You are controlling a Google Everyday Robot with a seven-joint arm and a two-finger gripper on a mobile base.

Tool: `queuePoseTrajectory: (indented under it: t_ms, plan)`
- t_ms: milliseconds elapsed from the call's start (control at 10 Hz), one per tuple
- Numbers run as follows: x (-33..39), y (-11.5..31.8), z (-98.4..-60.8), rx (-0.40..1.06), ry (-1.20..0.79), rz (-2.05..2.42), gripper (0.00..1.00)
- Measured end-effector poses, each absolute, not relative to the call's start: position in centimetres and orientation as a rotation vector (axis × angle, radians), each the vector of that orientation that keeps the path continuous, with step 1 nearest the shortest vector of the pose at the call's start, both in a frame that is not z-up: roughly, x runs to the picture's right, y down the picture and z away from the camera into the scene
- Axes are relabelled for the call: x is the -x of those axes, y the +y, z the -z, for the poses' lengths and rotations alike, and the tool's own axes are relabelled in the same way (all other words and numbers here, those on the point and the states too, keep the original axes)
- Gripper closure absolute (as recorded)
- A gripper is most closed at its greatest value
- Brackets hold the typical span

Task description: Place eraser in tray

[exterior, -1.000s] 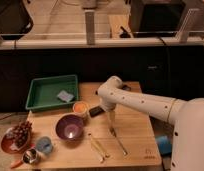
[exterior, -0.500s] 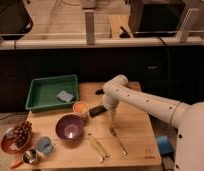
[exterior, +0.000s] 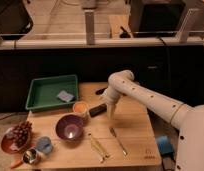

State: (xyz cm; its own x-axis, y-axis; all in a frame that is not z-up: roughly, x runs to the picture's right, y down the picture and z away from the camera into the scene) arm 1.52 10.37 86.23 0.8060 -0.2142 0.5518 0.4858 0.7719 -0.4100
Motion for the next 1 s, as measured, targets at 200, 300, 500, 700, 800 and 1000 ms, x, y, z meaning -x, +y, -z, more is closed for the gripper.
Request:
queuePoseTrajectory:
  t_ms: [200, 300, 500, 700, 800, 1000]
  plan:
    - [-0.1, 10.5, -86.7, 0.601, -0.521, 0.385, 0.2]
    - [0.6, 10.7, -87.1, 0.614, -0.507, 0.377, 0.2]
    - [1.2, 11.0, -88.3, 0.627, -0.456, 0.357, 0.2]
    - [1.4, 11.5, -89.6, 0.631, -0.389, 0.354, 0.2]
    - [1.6, 11.6, -89.9, 0.631, -0.367, 0.356, 0.2]
    - [1.3, 11.9, -90.7, 0.637, -0.343, 0.35, 0.21]
